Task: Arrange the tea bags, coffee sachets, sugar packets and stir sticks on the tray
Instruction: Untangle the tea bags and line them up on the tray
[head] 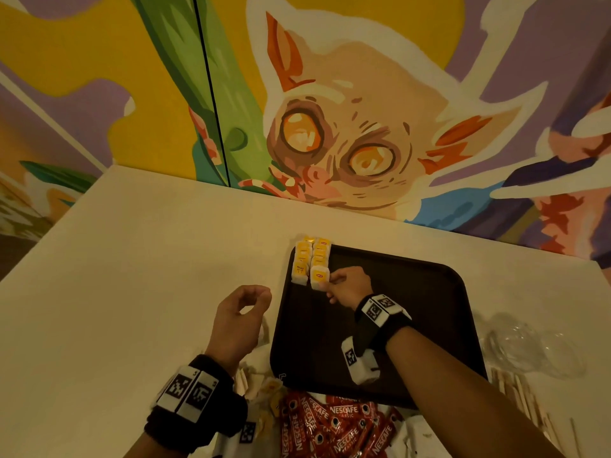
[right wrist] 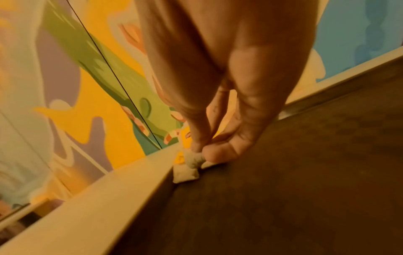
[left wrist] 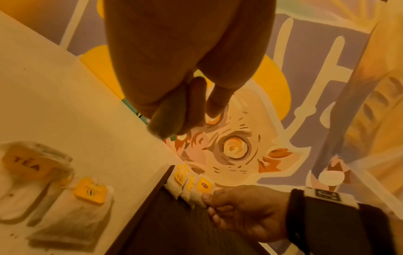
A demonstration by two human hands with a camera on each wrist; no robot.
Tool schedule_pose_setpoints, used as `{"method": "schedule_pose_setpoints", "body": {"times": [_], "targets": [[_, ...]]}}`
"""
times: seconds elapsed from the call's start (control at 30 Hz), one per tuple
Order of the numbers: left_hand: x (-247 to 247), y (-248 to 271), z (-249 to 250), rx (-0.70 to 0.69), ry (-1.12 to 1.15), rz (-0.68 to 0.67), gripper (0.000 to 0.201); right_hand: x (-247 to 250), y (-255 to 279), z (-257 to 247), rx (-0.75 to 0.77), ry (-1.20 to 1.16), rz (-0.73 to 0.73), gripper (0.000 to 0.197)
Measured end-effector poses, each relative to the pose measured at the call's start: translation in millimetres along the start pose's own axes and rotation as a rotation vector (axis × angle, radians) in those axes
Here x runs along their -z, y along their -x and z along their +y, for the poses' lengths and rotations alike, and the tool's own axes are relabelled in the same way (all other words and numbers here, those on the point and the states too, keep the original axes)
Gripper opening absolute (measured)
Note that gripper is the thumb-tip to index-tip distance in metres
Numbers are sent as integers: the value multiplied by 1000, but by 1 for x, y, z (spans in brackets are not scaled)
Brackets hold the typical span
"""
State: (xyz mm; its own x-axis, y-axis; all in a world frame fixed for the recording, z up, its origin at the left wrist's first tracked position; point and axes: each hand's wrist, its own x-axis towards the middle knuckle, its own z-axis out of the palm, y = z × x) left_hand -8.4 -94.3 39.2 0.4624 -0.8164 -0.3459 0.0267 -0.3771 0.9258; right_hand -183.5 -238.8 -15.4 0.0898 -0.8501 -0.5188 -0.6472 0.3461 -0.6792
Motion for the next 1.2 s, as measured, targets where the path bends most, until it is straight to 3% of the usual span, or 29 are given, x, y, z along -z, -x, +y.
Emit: {"method": "schedule_pose_setpoints", "body": {"times": [0.27,0.6,0.77,0.9,1.07,1.2], "targets": [[-1,-6,1,150,132,-76,14,-16,-31,0,-142,51,56,21],[-3,-9,7,205,244,-86,18,-20,-45,5,-141,81,62,32],[0,-10,13,318,482,-130,32,-20,-36,6,-128,2,123,35],[4,-9,20,394,699,-193,38,-22,-1,-5,88,-26,282,27],[5,-7,25,361,793,-209,50,-25,72,-26,400,-308,-54,13],[6,-3,26,333,787,-241,58,-27,111,-27,605,-247,-261,22]]}}
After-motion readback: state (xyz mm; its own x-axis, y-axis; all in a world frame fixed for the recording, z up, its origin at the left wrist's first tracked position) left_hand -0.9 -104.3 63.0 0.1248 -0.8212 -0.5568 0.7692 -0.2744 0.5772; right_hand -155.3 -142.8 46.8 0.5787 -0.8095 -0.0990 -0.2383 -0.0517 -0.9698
